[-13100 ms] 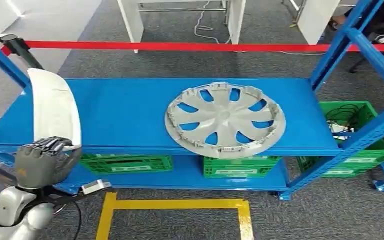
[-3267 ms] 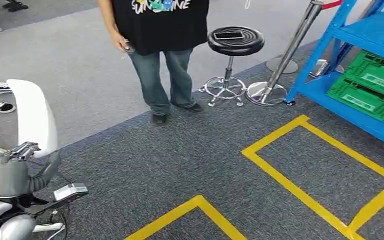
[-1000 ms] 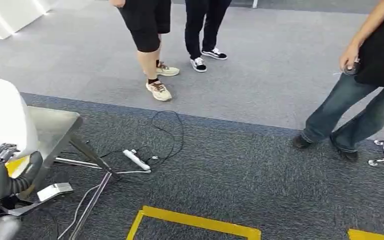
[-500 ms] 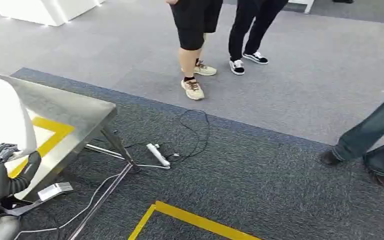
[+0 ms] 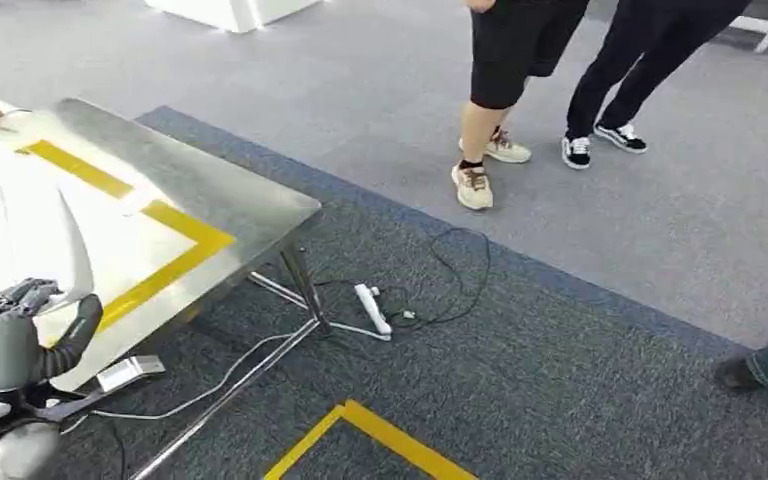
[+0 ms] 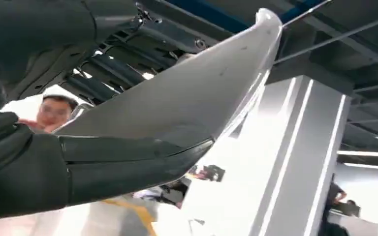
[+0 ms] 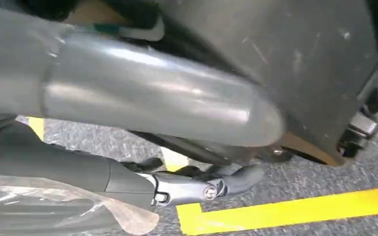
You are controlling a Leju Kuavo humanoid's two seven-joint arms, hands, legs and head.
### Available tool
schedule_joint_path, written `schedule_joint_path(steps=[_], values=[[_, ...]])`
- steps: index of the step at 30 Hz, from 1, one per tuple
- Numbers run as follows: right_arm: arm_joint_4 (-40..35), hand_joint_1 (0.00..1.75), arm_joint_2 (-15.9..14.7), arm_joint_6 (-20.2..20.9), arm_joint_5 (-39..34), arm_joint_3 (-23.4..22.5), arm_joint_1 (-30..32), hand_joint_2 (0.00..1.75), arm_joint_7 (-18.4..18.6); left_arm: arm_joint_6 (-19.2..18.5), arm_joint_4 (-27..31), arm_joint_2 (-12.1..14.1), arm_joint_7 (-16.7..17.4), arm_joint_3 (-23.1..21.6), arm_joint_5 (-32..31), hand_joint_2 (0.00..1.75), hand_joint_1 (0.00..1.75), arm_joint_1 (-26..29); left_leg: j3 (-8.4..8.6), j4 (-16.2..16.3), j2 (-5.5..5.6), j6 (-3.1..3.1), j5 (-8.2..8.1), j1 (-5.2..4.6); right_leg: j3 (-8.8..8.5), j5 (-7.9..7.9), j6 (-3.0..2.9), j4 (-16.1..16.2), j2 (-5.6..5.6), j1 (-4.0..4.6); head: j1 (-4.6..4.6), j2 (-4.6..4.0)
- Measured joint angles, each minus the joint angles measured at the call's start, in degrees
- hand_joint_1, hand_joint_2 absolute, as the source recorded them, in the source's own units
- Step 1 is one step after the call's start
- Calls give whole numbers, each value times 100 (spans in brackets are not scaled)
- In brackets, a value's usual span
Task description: Take the parts from the cabinet and place them on the table.
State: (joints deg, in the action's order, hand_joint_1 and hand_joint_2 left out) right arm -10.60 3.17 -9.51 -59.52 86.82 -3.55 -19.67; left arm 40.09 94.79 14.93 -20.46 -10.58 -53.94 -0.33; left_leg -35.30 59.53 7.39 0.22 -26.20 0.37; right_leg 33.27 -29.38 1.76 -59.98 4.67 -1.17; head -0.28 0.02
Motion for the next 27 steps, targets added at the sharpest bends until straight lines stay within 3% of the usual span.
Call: schedule_joint_path(steps=[1, 2, 3, 4, 6, 7, 8, 9, 10, 11, 12, 13, 16, 17, 18, 19, 20, 22, 23, 24, 26, 27], values=[[0, 0, -2, 0, 0, 0, -3, 0, -2, 0, -4, 0, 0, -5, -5, 175, 175, 1, -4, -6, 69, -21, 9, 4, -13, 5, -27, 7, -72, -4, -4, -2], [0, 0, 0, 0, 0, 0, -8, 0, -4, 2, -9, -4, 0, -5, -7, 175, 175, 4, -19, 31, -49, -39, -27, -3, -42, 15, -65, 44, -165, -45, 4, -2], [0, 0, -2, 0, 0, -2, -7, 0, -9, 2, -11, -4, 0, -5, -4, 175, 175, -22, -70, 165, -387, -70, -106, -46, -77, 0, -107, 60, -225, -38, -55, -2], [0, 0, -2, 0, -2, 0, 1, 0, -20, 2, -22, -4, 0, -9, -4, 175, 175, -64, -218, 465, -547, -100, -266, -36, -103, -12, -130, 70, -309, -26, -81, -4], [2, 0, -7, -2, -4, 0, 28, 0, -26, 0, -28, -20, 2, -31, -4, 175, 175, -90, -656, 1337, -667, -137, -623, -8, -127, -49, -167, 71, -490, -7, -85, -2], [2, 0, -15, -4, -9, 0, 40, 0, -28, 0, -42, -20, 4, -42, -2, 175, 175, -82, -815, 1634, -674, -146, -678, 7, -139, -70, -170, 71, -583, -1, -83, -4], [2, 0, -22, -4, -9, 0, 45, 0, -33, 0, -55, -17, 4, -55, 6, 175, 175, -81, -831, 1644, -677, -148, -613, 13, -153, -86, -169, 71, -658, 3, -85, -2], [2, 0, -22, -7, -11, 0, 44, 0, -35, 0, -65, -17, 4, -68, 11, 175, 175, -82, -728, 1422, -689, -139, -425, 14, -177, -107, -168, 71, -738, 6, -85, -2], [2, 0, -22, -7, -11, -2, 41, 0, -37, 0, -66, -17, 4, -79, 13, 175, 175, -82, -526, 1021, -724, -116, -183, 9, -208, -128, -162, 71, -809, 10, -83, -2], [2, 0, -22, -7, -11, -2, 37, 0, -37, 0, -66, -15, 4, -85, 13, 175, 175, -85, -250, 492, -828, -73, 79, -11, -251, -155, -153, 74, -875, 14, -85, -2], [2, 0, -20, -7, -11, 0, 36, 0, -42, 0, -66, -15, 4, -88, 15, 175, 175, -97, -57, 114, -1170, -18, 115, -78, -284, -182, -131, 85, -930, 16, -81, -4], [2, 0, -20, -9, -13, -2, 35, 0, -46, 0, -68, -17, 4, -96, 19, 175, 175, -122, -13, 20, -1327, 27, 39, -174, -291, -210, -86, 83, -996, 61, -96, -4], [2, 0, -20, -9, -13, -2, 37, 0, -46, 2, -72, -11, 2, -105, 39, 175, 175, -117, -36, -2, -1121, 93, 0, -178, -376, -244, -12, 160, -1220, 63, -103, -4], [2, 0, -20, -9, -13, -2, 11, 0, -48, 2, -72, -4, 2, -103, 41, 175, 175, -115, 33, -83, -1020, 126, 25, -147, -447, -279, 46, 185, -1301, 85, -103, 0], [2, 0, -22, -9, -13, -2, -4, 0, -50, 4, -74, -13, 0, -105, 41, 175, 175, -108, 97, -140, -964, 149, 49, -104, -419, -341, 68, 101, -1029, 60, -87, -4], [2, 0, -22, -9, -13, -2, -10, 0, -52, 7, -74, -13, -2, -107, 41, 175, 175, -141, 110, -152, -899, 178, 46, -81, -270, -483, 66, -192, -718, 57, -62, -2], [2, 0, -22, -13, -13, -4, -12, 0, -50, 4, -77, -13, -2, -109, 44, 175, 175, -165, 107, -150, -809, 196, 36, -71, -12, -672, 73, -651, -581, 52, -37, -2], [2, 0, -24, -13, -13, -4, 20, 0, -50, 2, -96, -35, -2, -118, 44, 175, 175, -149, 110, -147, -655, 219, 18, -75, 510, -930, 83, -1469, -490, 56, -28, -2], [2, 0, -24, -18, -17, -4, 16, 0, -55, 2, -105, -35, -2, -123, 44, 175, 175, -131, 115, -145, -569, 216, 15, -76, 658, -866, 79, -1591, -485, 59, -24, -2], [2, 0, -26, -17, -15, -4, 1, 0, -61, 2, -118, -35, -2, -125, 44, 175, 175, -123, 131, -142, -471, 207, 6, -75, 649, -625, 76, -1408, -478, 59, -26, -2], [2, 0, -33, -15, -15, -4, 7, 0, -52, 2, -127, -37, -2, -131, 44, 175, 175, -124, 181, -117, -298, 169, -38, -56, 302, 15, 64, -490, -382, 45, -24, -2], [2, 0, -33, -15, -15, -4, 15, 0, -52, 2, -127, -37, 0, -131, 44, 175, 175, -124, 192, -92, -230, 137, -71, -43, 142, 178, 61, -57, -206, 24, -20, -4]])
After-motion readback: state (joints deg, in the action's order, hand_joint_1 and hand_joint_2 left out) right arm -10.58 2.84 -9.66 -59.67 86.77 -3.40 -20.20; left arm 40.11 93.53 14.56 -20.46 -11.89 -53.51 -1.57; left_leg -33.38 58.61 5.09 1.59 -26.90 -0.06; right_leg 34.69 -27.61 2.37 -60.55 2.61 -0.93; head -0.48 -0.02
